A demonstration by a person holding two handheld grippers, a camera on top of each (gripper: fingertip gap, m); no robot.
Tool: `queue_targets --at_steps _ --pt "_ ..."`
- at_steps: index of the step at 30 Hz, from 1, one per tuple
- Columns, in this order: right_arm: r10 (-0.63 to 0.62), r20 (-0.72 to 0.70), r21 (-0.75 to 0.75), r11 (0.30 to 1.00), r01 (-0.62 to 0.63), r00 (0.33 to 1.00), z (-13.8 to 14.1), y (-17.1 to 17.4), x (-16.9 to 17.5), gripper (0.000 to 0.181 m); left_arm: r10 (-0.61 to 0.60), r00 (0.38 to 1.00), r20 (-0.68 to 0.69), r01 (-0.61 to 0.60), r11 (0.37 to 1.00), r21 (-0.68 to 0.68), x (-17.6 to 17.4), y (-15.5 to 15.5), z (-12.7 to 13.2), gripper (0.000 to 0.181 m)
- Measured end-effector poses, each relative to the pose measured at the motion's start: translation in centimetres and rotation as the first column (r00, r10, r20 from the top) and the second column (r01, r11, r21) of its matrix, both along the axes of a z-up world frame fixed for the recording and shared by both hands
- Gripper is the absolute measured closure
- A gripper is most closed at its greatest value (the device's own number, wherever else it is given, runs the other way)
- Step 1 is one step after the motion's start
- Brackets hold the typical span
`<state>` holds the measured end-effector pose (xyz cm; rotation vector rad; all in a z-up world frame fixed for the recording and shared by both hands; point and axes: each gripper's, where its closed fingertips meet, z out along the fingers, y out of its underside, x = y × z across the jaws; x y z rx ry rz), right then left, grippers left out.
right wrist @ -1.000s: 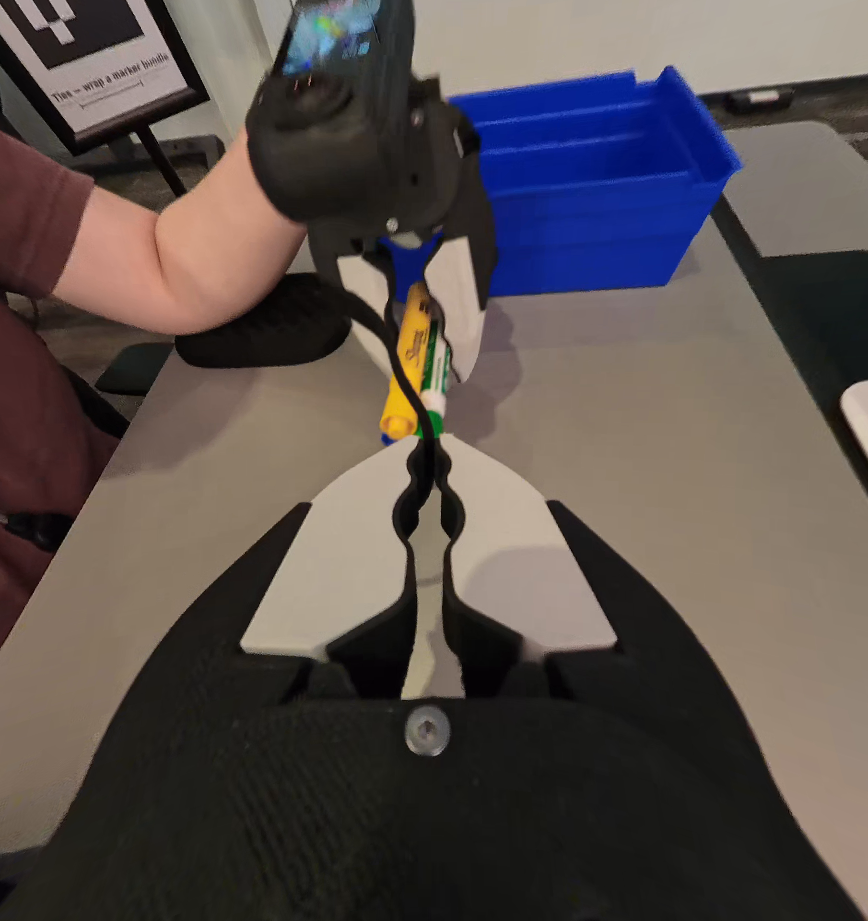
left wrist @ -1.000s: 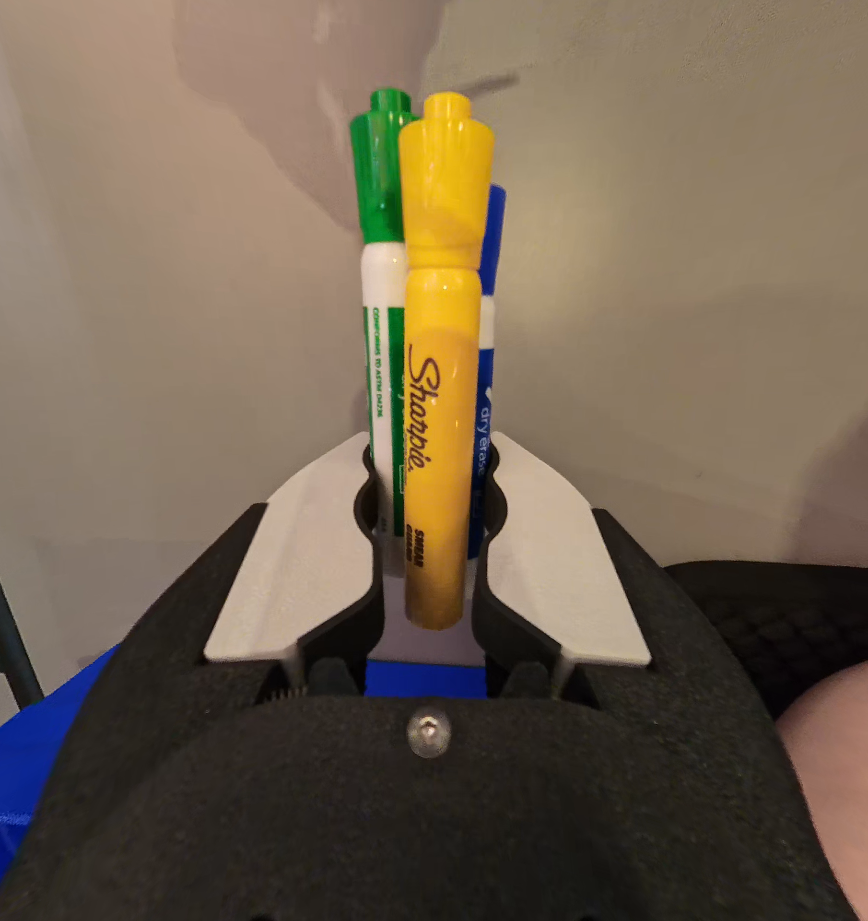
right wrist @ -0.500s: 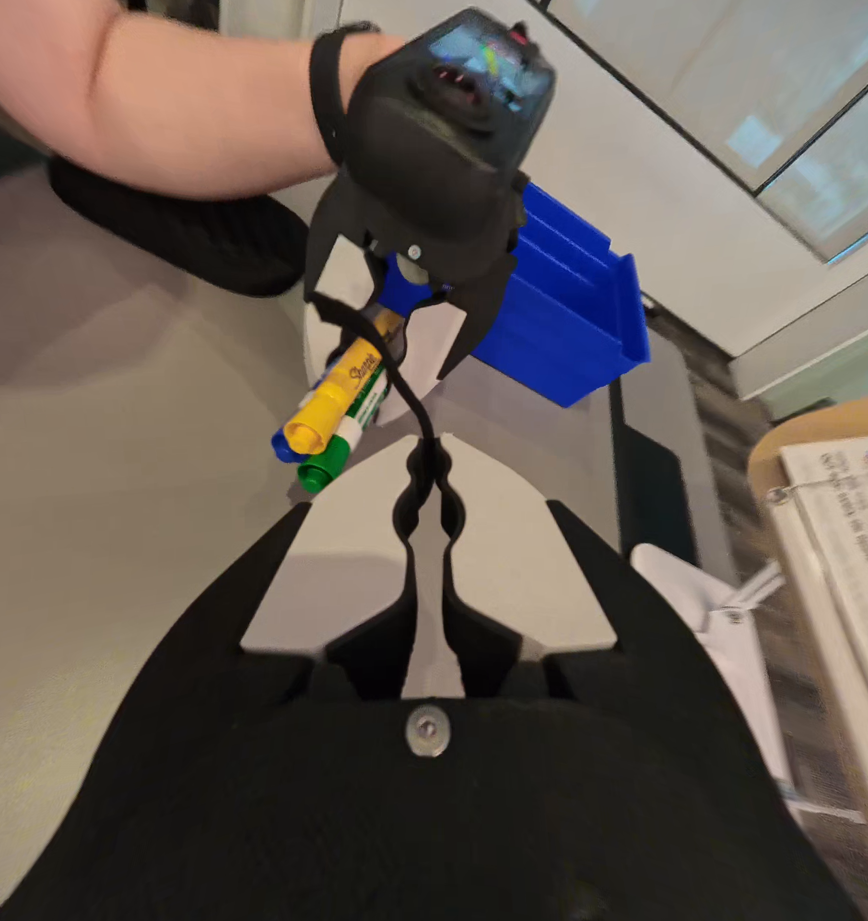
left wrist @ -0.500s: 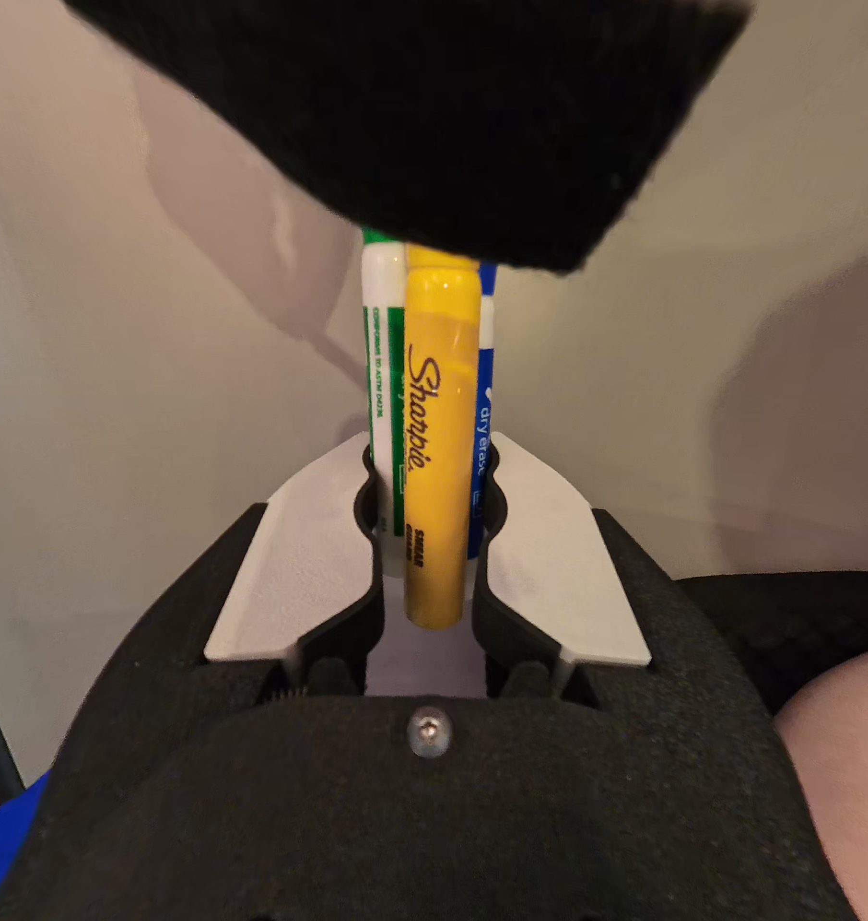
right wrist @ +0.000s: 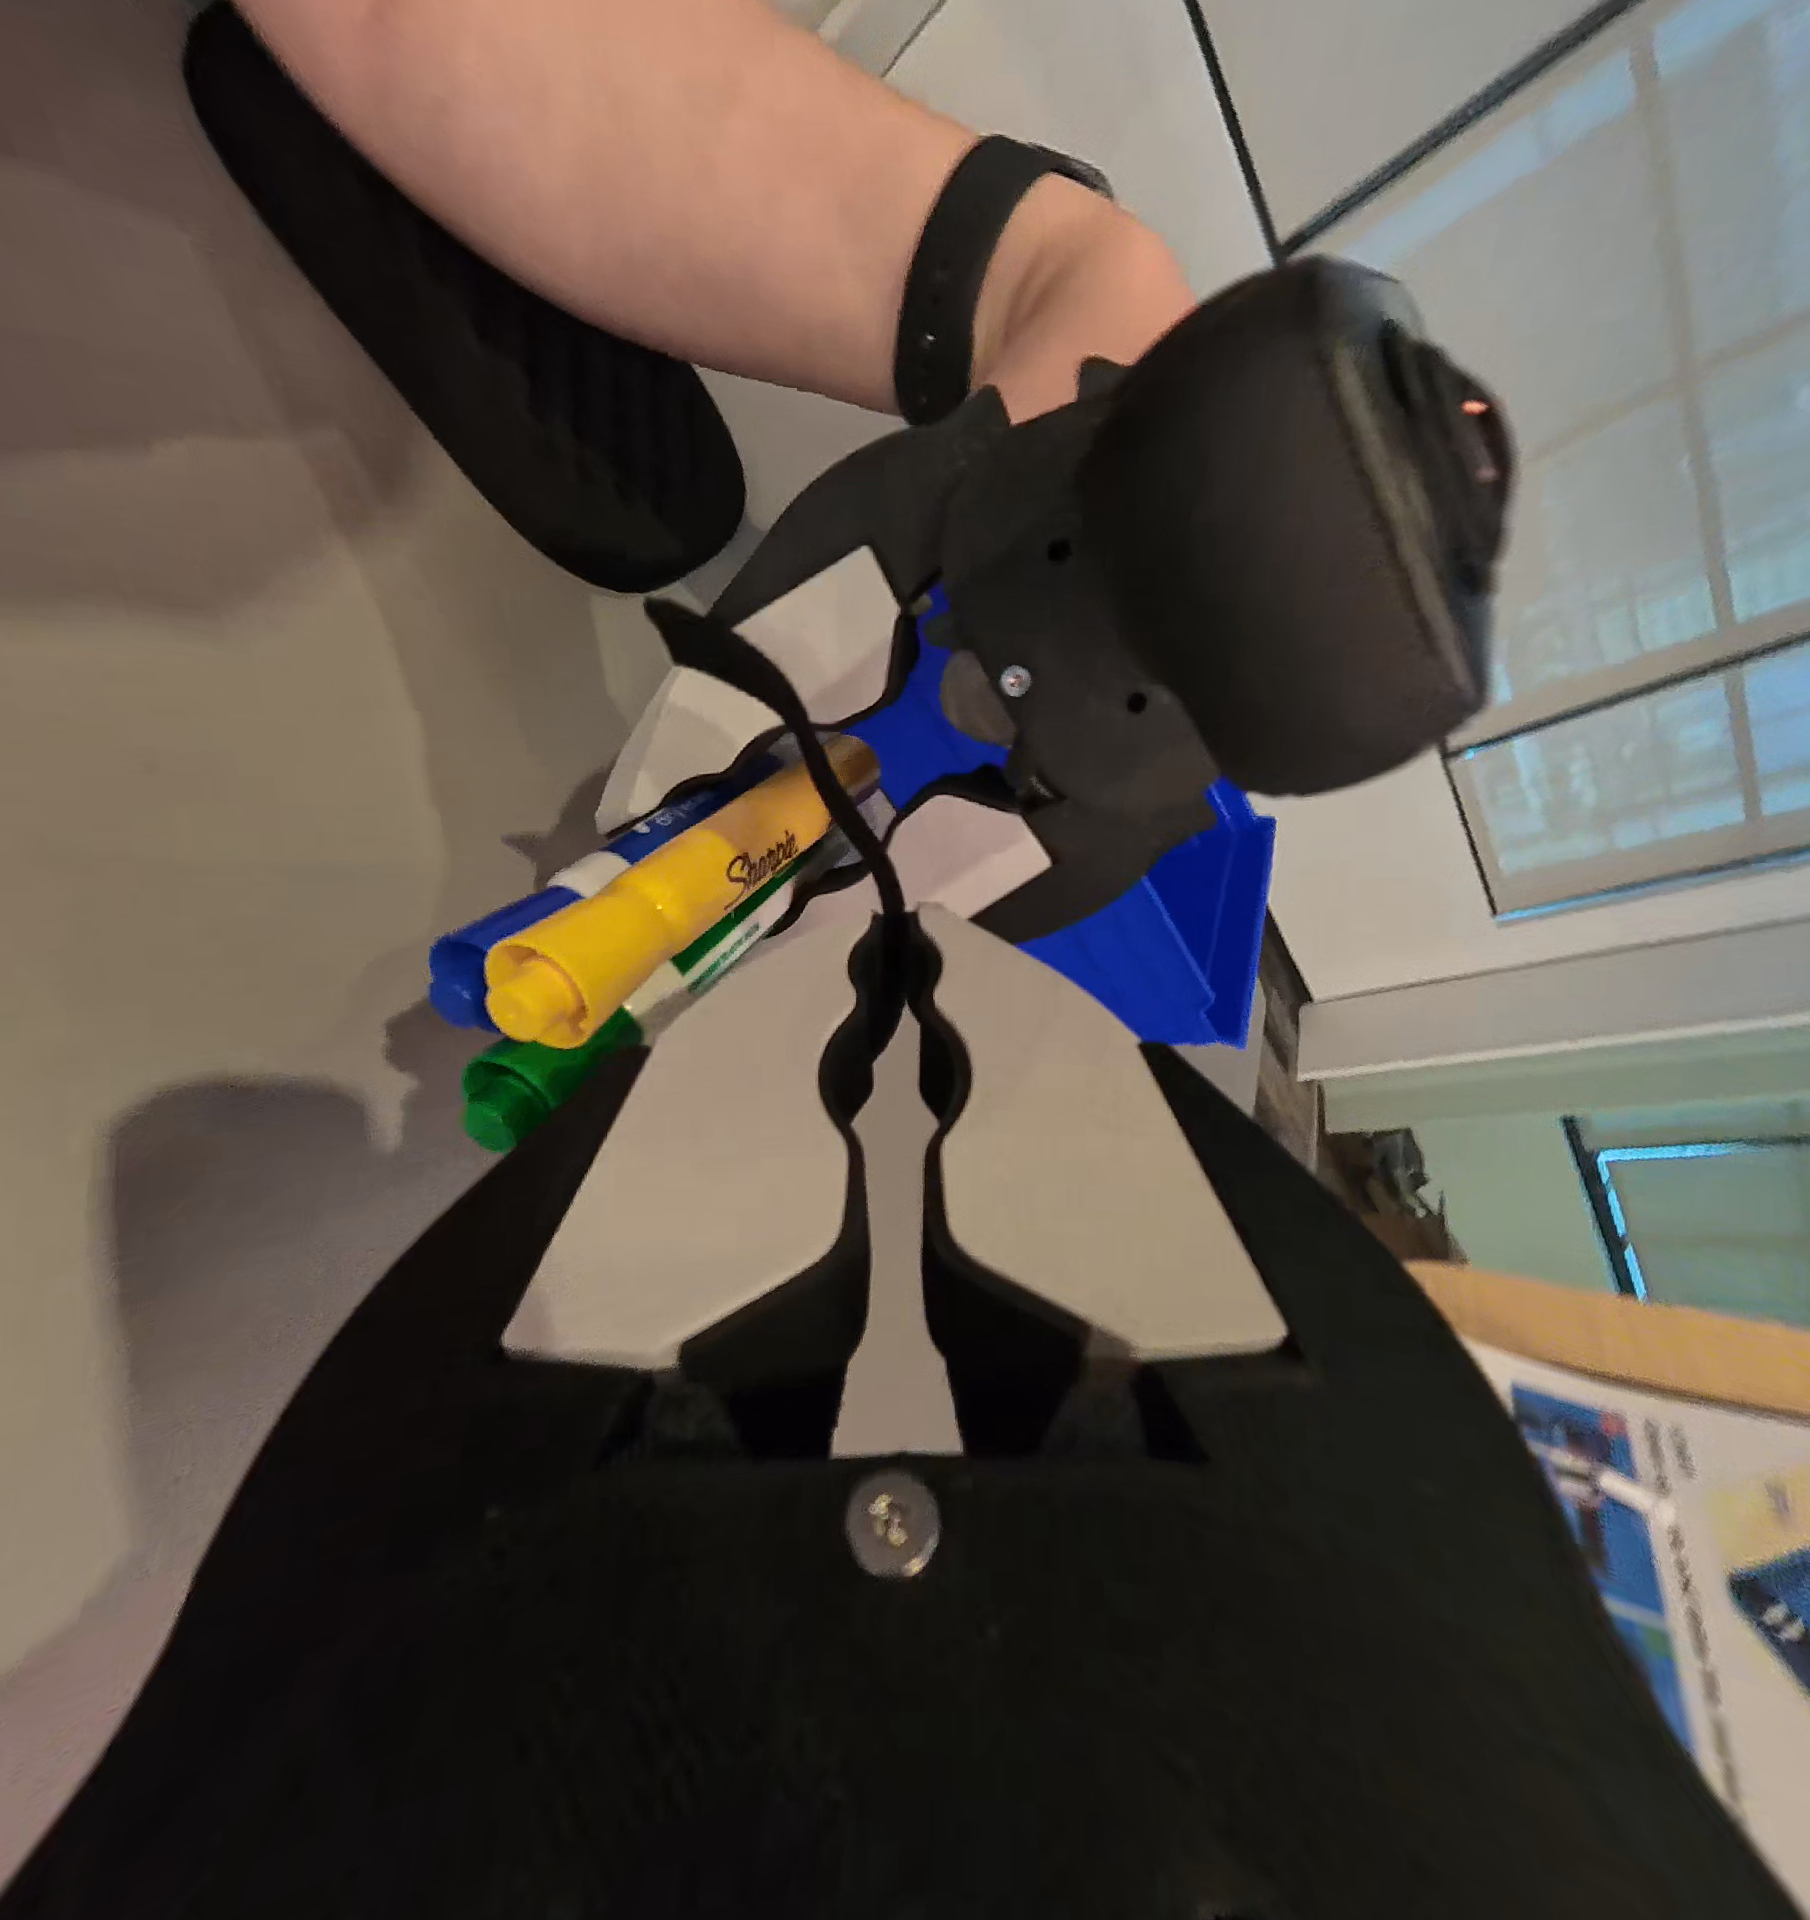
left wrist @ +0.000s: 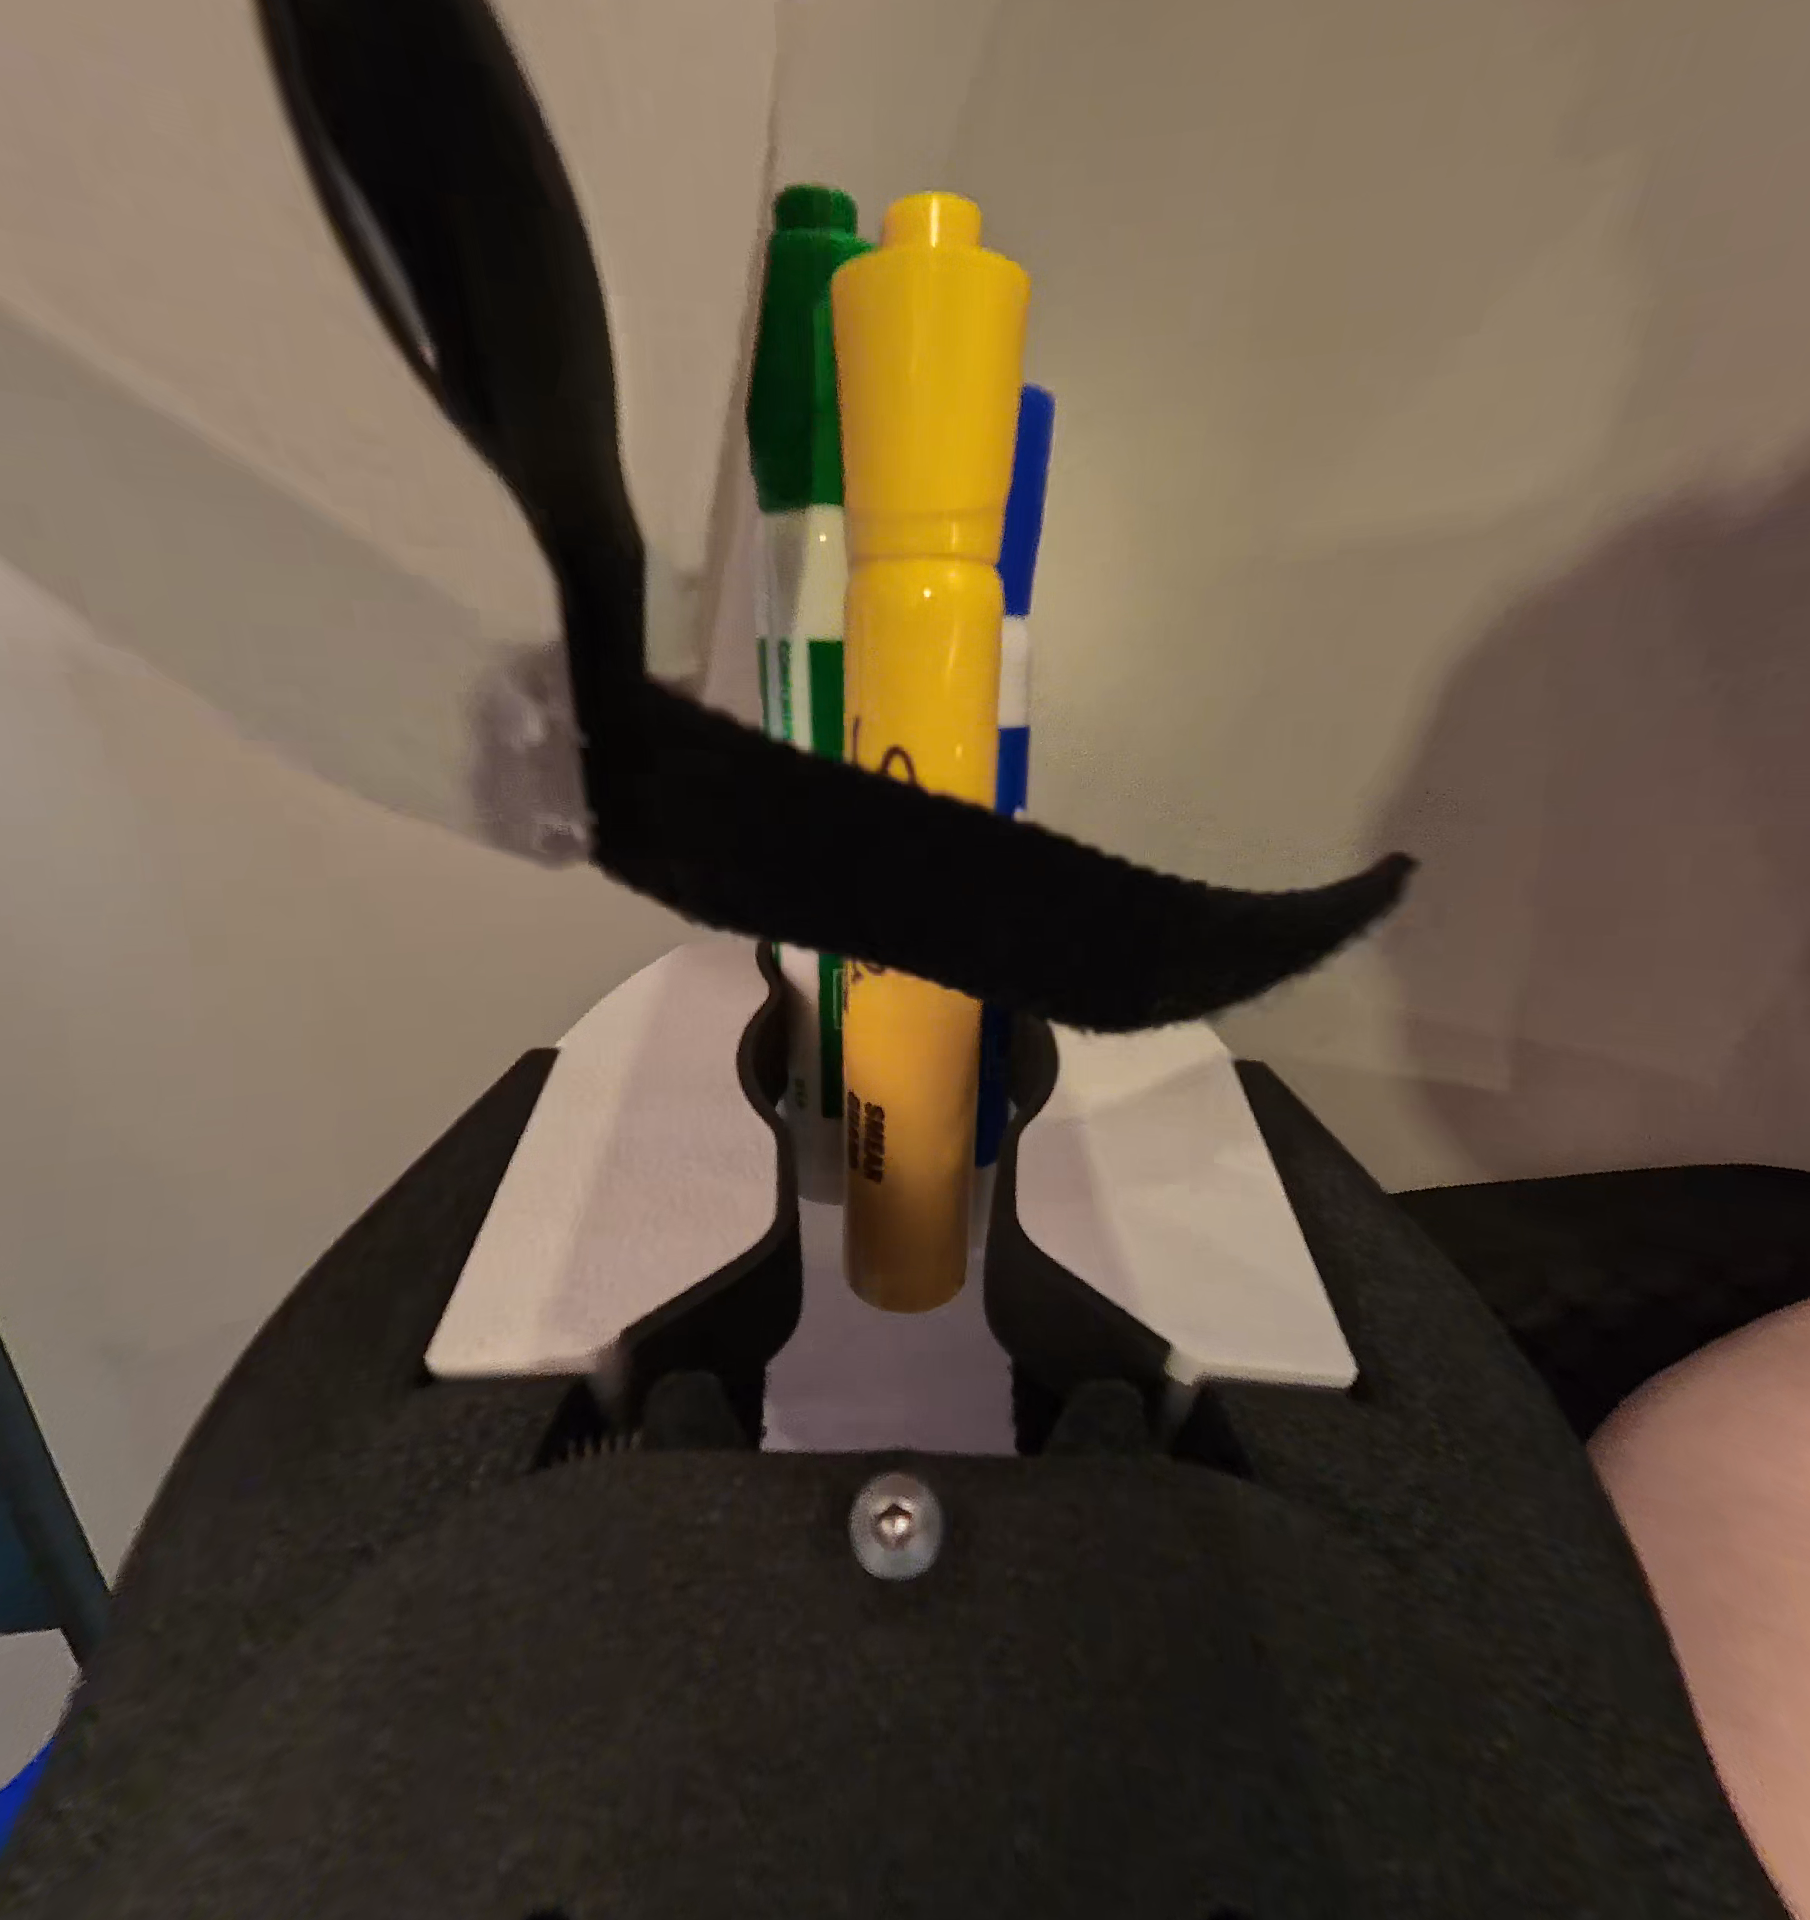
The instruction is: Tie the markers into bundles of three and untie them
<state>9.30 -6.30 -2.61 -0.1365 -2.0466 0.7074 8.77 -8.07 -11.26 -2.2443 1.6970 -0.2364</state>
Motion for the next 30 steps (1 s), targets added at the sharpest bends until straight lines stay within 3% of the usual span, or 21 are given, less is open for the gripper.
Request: queue_targets --at_steps 3,8,15,20,30 --pt "0.093 -0.04 0.079 0.993 -0.09 0.995 -0.1 -0.8 -0.1 0.177 -0.025 1.0 0.018 0.025 1.0 -0.001 0.5 -0.5 0.4 0.143" --pt "0.151 -0.032 0.073 0.986 -0.149 0.988 0.1 -1.9 -0.2 0.177 -0.041 0.999 0.023 0.042 0.999 -0.002 0.9 -0.8 0.7 0.143" --pt "0.217 0.097 0.071 0.972 -0.224 0.971 -1.0 -2.6 -0.1 0.177 -0.081 0.994 0.072 0.082 0.996 -0.017 1.8 -1.2 0.9 0.143" --pt "0.282 0.123 0.026 0.958 -0.287 0.951 -0.2 -3.3 -0.1 0.177 -0.085 0.989 0.121 0.087 0.996 -0.007 1.9 -1.0 1.4 0.143" --pt "0.283 0.108 0.057 0.955 -0.29 0.953 0.2 -2.9 -0.9 0.177 -0.087 0.983 0.162 0.086 0.996 0.011 1.8 -1.0 2.2 0.143"
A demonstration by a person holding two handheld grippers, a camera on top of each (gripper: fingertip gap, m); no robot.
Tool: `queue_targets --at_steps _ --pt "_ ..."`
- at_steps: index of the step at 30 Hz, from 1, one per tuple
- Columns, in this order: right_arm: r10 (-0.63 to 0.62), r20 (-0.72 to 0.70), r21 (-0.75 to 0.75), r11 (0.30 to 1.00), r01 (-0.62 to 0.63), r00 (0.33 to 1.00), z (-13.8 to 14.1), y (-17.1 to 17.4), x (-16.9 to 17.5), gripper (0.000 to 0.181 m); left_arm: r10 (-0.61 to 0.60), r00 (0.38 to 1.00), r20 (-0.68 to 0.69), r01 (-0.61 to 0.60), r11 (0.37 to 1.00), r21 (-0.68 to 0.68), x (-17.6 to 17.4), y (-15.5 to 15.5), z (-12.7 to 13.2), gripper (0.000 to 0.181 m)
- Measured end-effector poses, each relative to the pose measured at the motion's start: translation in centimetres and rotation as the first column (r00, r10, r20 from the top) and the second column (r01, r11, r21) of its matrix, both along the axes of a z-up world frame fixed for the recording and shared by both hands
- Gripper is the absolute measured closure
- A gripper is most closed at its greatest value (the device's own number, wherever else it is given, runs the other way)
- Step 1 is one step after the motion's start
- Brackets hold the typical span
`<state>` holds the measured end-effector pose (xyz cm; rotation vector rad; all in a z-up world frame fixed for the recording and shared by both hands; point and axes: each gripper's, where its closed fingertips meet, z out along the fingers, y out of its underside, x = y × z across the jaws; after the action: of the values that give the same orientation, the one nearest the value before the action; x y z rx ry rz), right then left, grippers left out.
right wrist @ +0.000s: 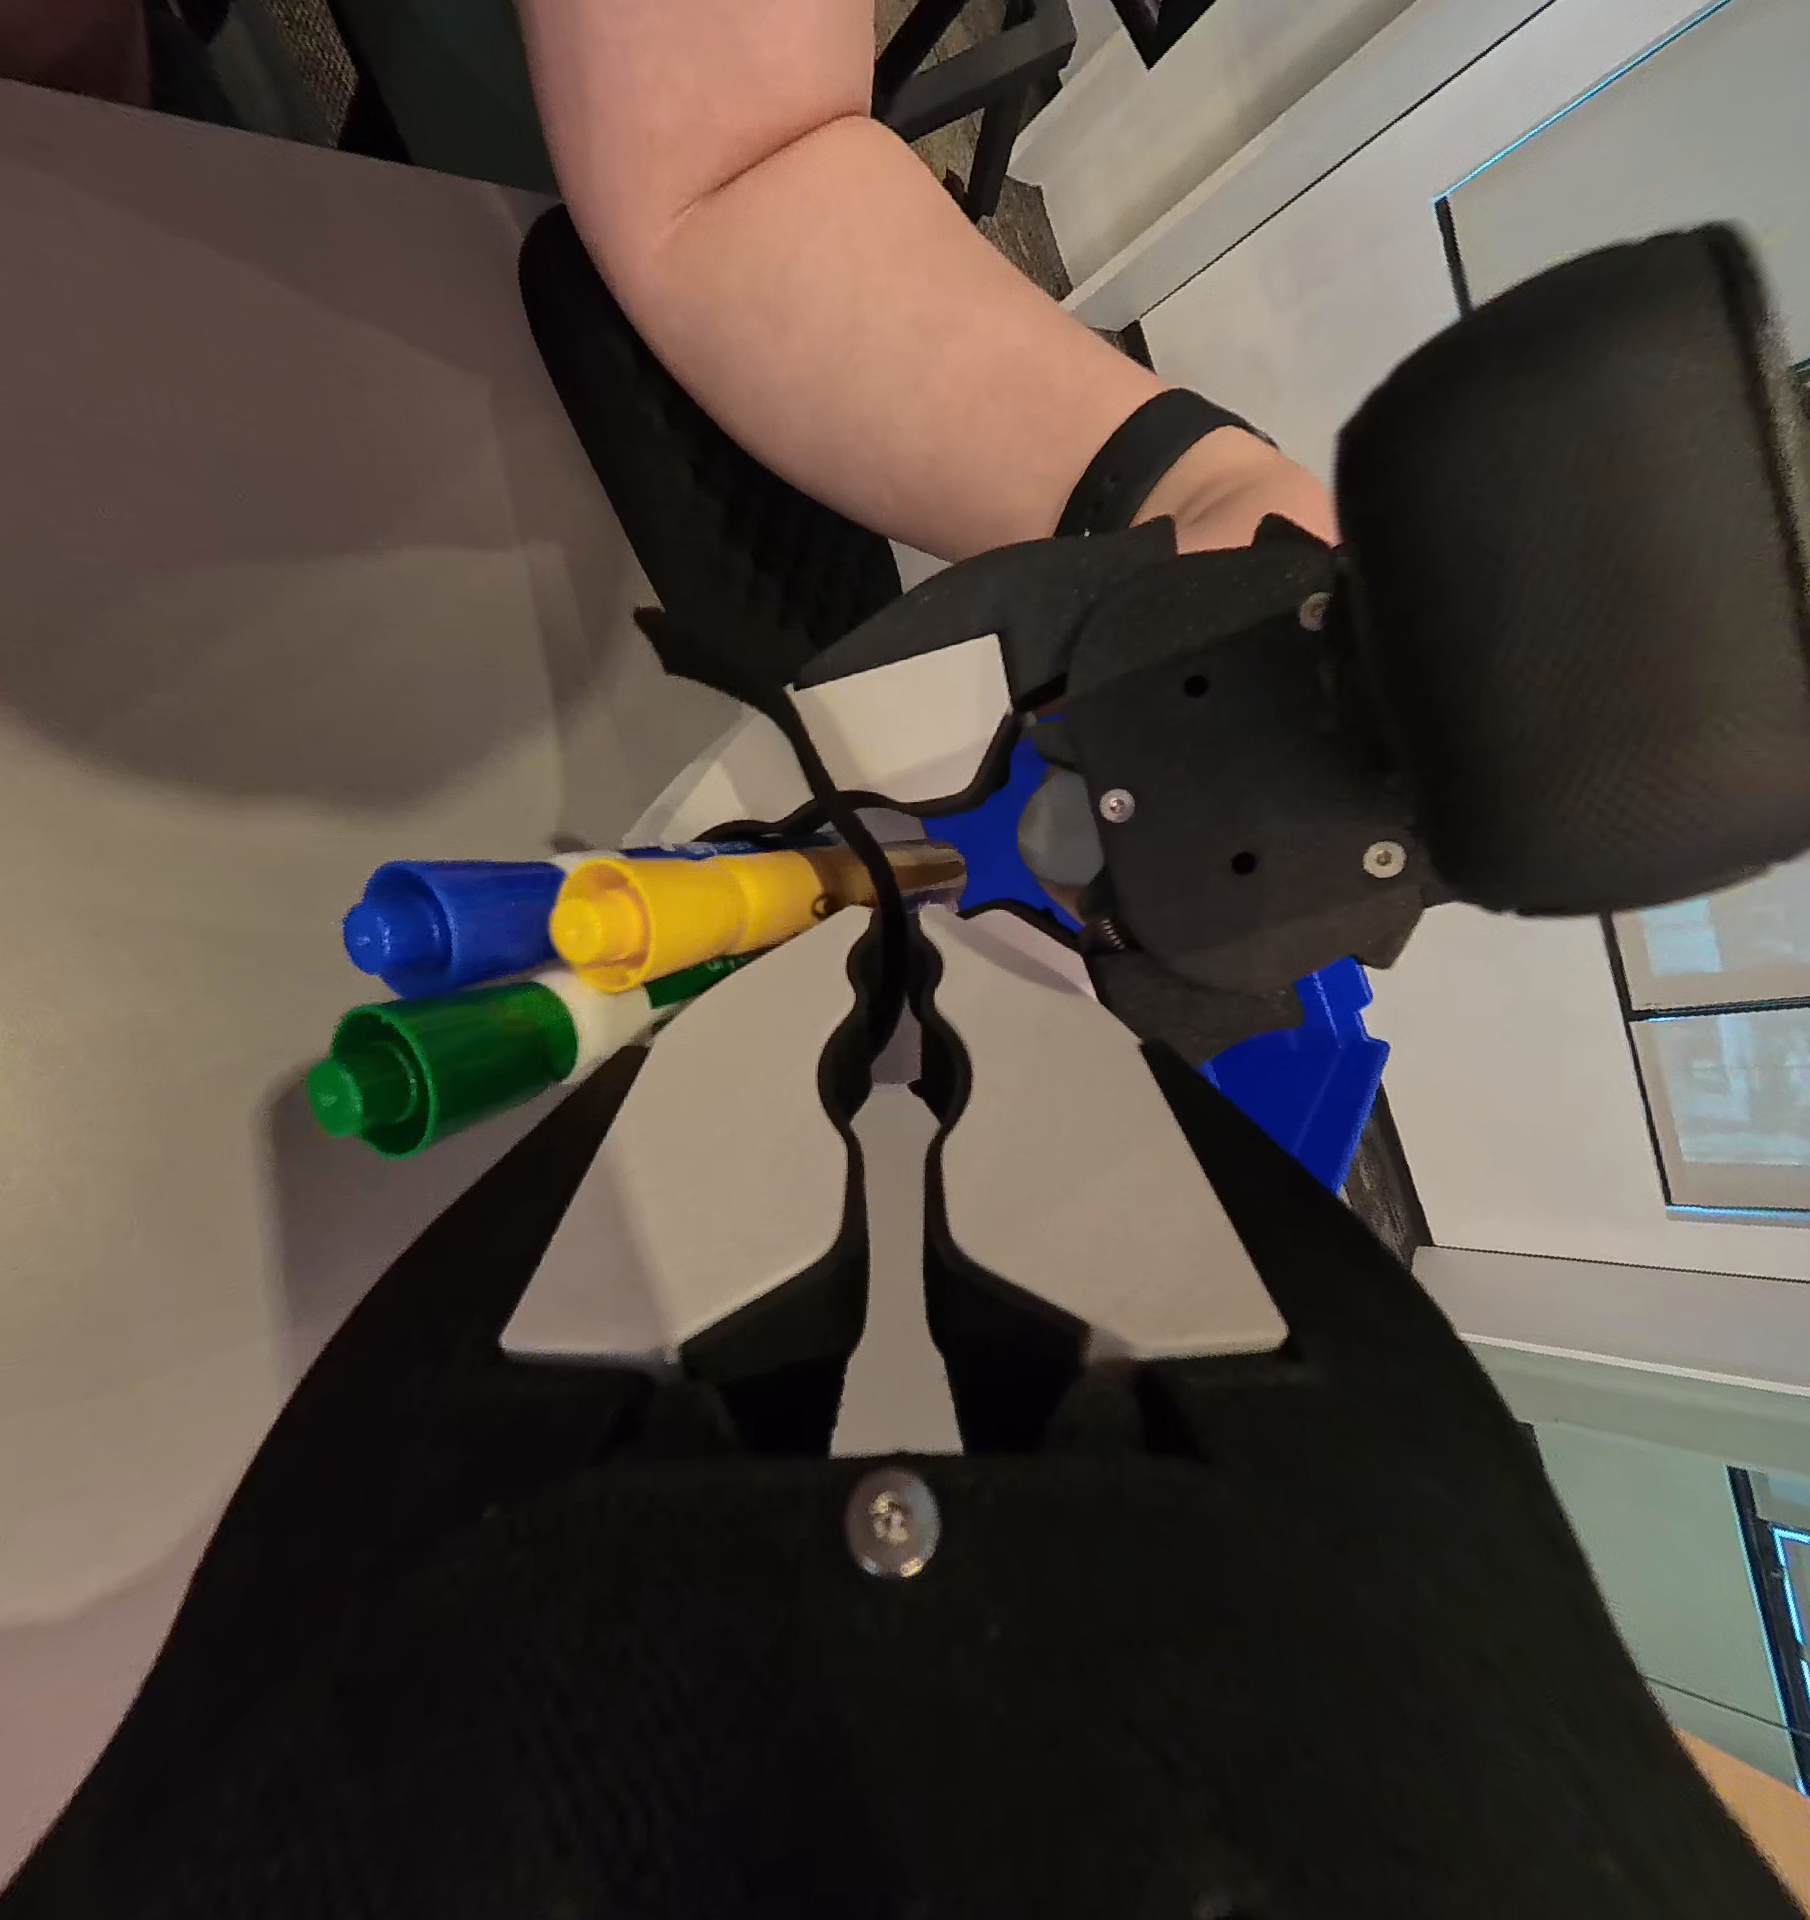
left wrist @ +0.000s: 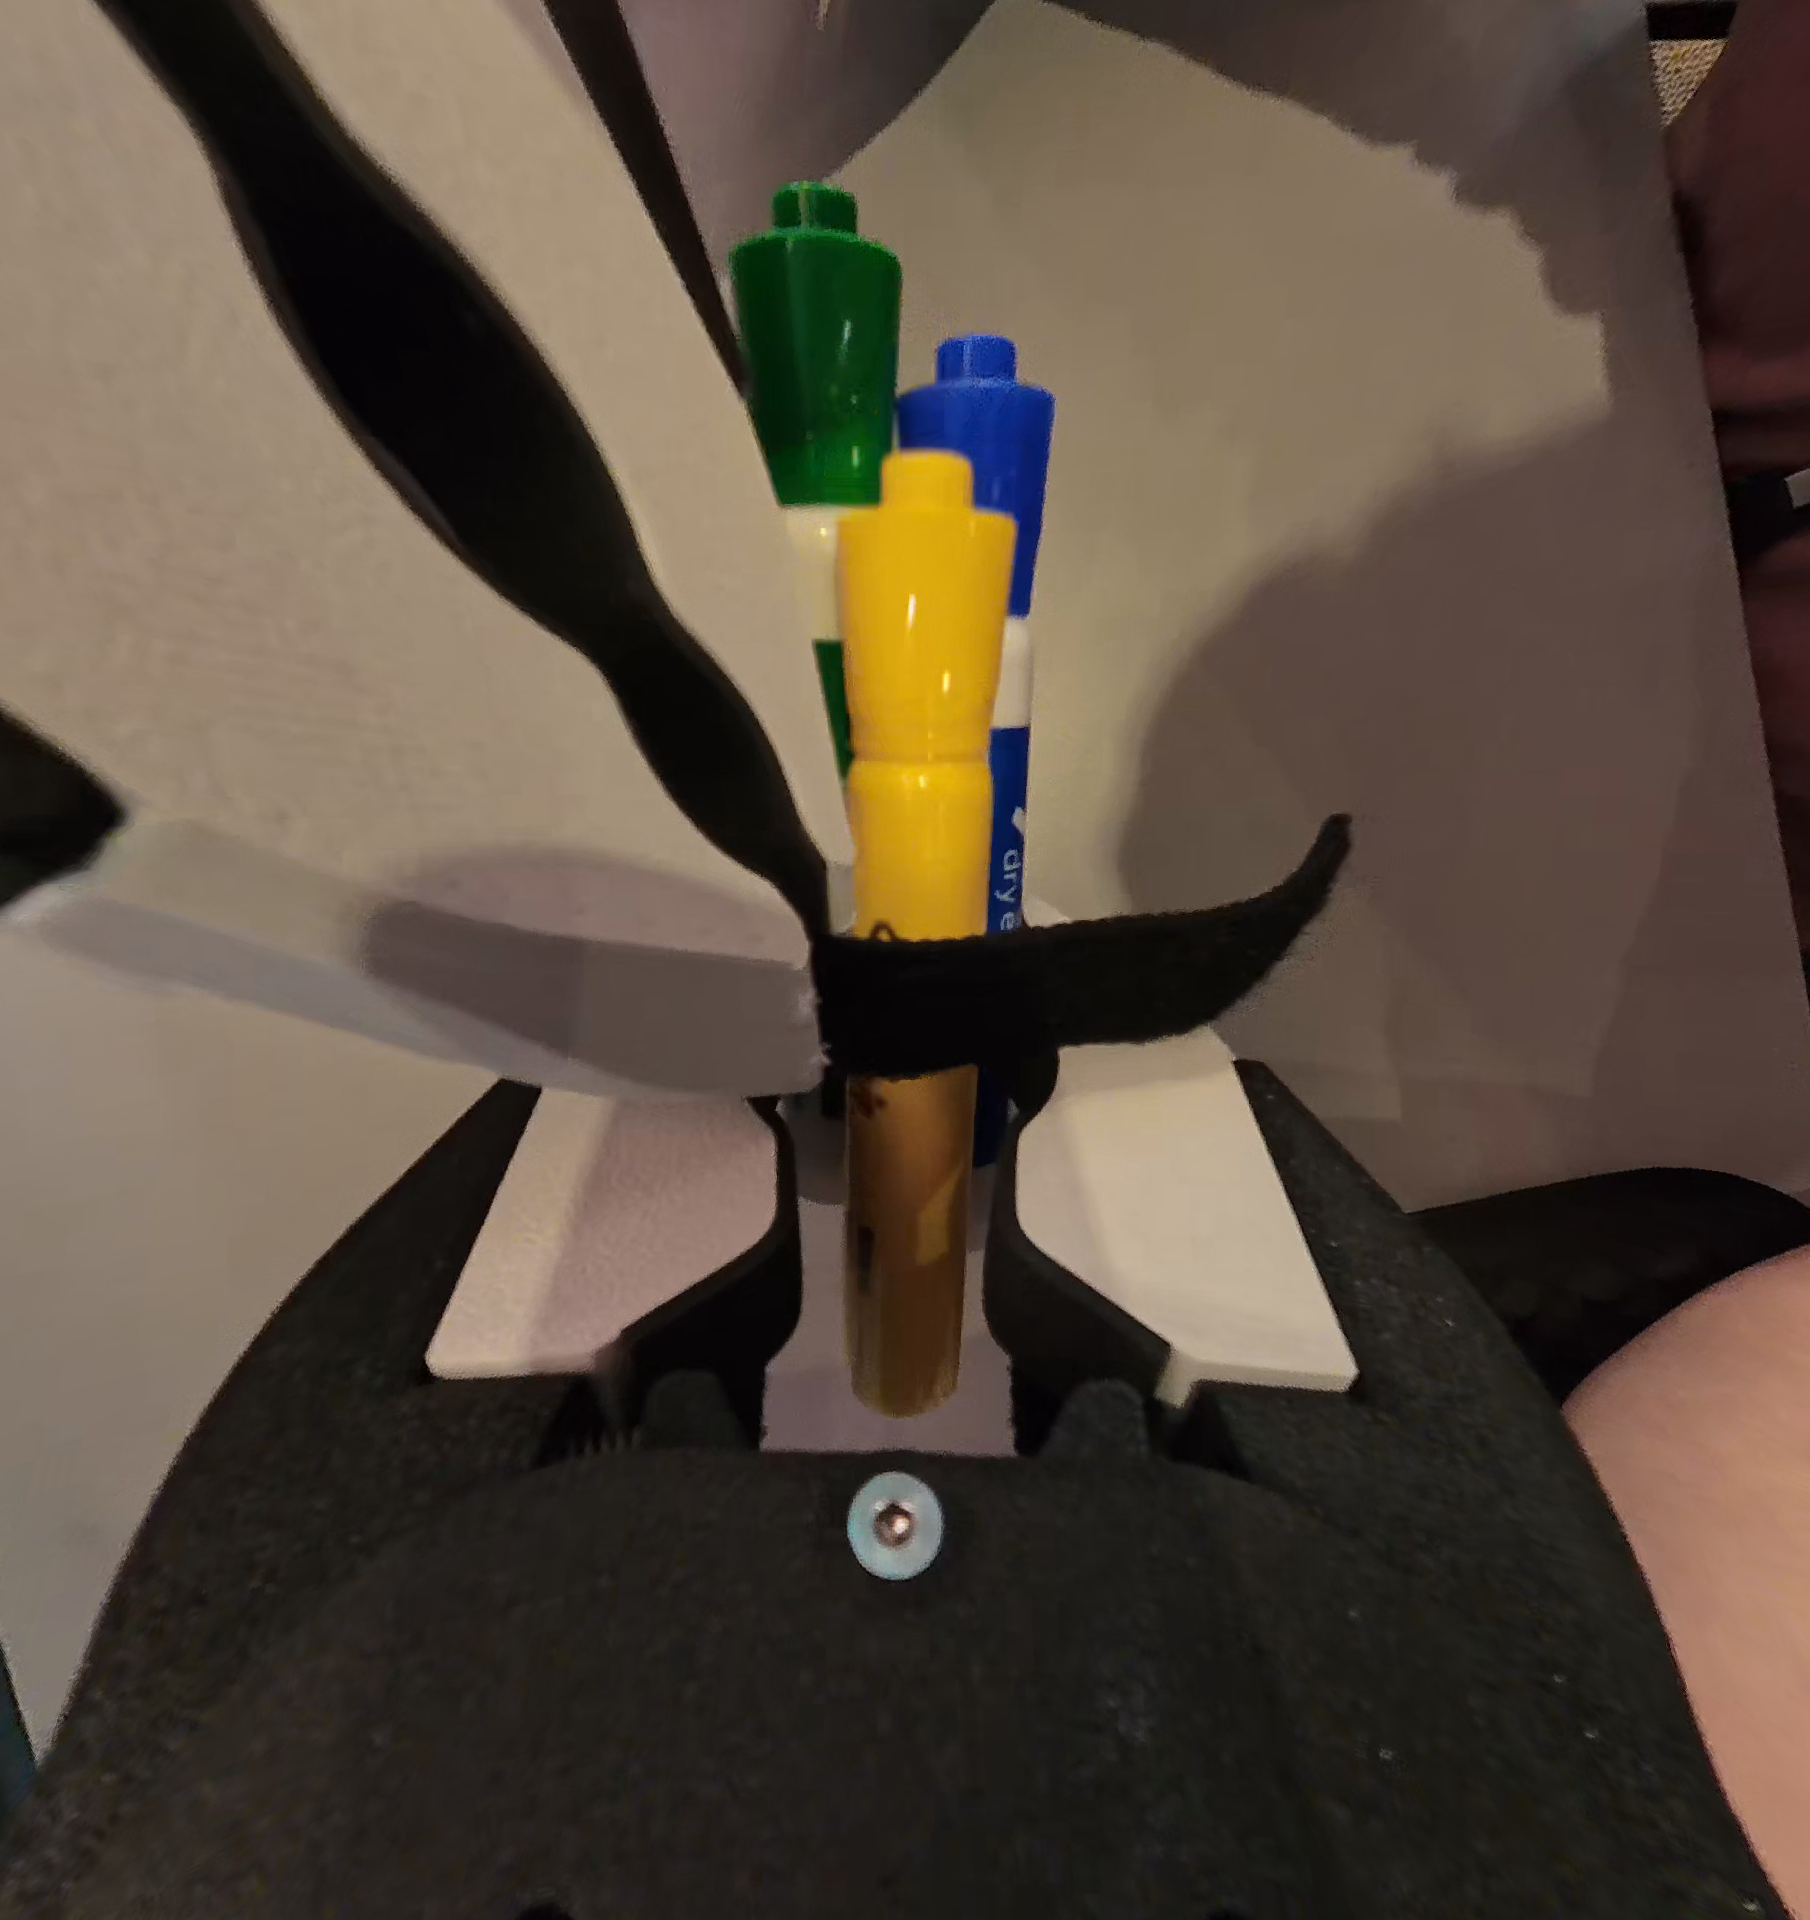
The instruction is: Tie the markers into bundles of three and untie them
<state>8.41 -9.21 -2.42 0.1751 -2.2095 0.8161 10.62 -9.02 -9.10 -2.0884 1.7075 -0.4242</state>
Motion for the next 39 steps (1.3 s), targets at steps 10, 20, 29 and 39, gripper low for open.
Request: queue_targets --at_steps 10,20,29,39 --pt "-0.047 0.014 -0.051 0.998 0.048 0.999 -1.7 1.0 -0.7 0.177 0.159 0.942 -0.294 -0.171 0.985 -0.015 -4.5 0.8 -2.9 0.143" --pt "-0.397 0.123 -0.145 0.899 0.412 0.91 -1.4 4.2 -1.0 0.177 0.256 0.918 -0.304 -0.262 0.965 0.023 -6.7 1.3 -2.5 0.142" --pt "-0.938 0.004 -0.047 0.347 0.937 0.347 -0.9 9.7 1.3 0.177 0.442 0.833 -0.332 -0.437 0.894 0.095 -8.7 4.1 -2.9 0.142" --pt "-0.969 -0.233 -0.097 -0.065 0.993 -0.086 -1.2 10.1 1.2 0.177 0.615 0.726 -0.309 -0.615 0.781 0.11 -8.0 6.3 -3.3 0.142"
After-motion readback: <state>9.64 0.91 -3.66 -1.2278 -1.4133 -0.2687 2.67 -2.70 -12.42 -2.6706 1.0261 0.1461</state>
